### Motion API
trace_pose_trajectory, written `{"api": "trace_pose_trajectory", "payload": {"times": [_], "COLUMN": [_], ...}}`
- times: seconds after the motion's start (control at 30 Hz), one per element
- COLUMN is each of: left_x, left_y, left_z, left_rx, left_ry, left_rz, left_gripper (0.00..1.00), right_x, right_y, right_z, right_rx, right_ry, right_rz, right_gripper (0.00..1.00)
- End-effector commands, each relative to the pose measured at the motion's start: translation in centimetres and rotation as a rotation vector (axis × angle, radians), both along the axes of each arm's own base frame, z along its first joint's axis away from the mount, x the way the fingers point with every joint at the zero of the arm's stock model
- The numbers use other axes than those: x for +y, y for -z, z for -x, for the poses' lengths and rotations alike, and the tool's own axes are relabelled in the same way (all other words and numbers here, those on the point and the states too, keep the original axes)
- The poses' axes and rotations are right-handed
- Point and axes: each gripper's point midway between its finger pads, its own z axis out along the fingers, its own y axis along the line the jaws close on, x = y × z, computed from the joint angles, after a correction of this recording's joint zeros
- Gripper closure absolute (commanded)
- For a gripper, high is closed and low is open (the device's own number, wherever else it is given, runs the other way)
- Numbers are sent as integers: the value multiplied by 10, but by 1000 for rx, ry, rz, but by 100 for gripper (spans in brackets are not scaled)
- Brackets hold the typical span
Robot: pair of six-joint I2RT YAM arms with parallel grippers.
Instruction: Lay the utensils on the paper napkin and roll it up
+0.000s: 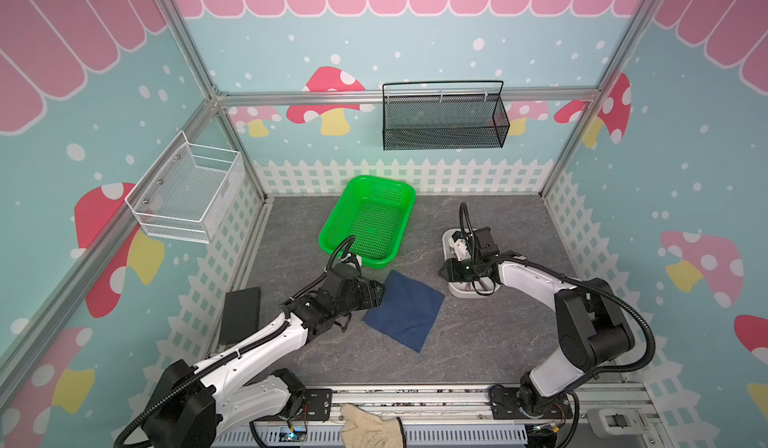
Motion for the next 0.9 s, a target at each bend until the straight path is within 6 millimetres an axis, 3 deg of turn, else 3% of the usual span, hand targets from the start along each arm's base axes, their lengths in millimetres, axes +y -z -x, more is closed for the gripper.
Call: {"api": "trace_pose_trajectory", "payload": {"times": [0.0, 0.13, 0.3, 0.47, 0.67, 0.87], "left_x": [6, 6, -8, -22, -29, -24], "left_y": [-26, -38, -44, -43, -42, -37], "left_z": [-9, -14, -19, -25, -26, -25], "left_rx": [-48, -72, -72, -45, -26, -18], "left_ry": [-28, -6, 72, 130, 168, 154], "left_rz": [2, -4, -4, -10, -14, -41], "left_gripper": [34, 33, 32, 30, 20, 19], "right_x": [-12, -49, -88, -91, -94, -97], "right_y": [-30, -57, -39, -17, 3, 24], "right_z": [-7, -19, -23, -30, -43, -35], "right_rx": [-73, -152, -23, 48, 130, 218], "right_ry": [38, 129, 177, 80, -17, -78], "right_rz": [53, 176, 337, 405, 500, 537], "right_gripper": [58, 56, 59, 61, 62, 62]}}
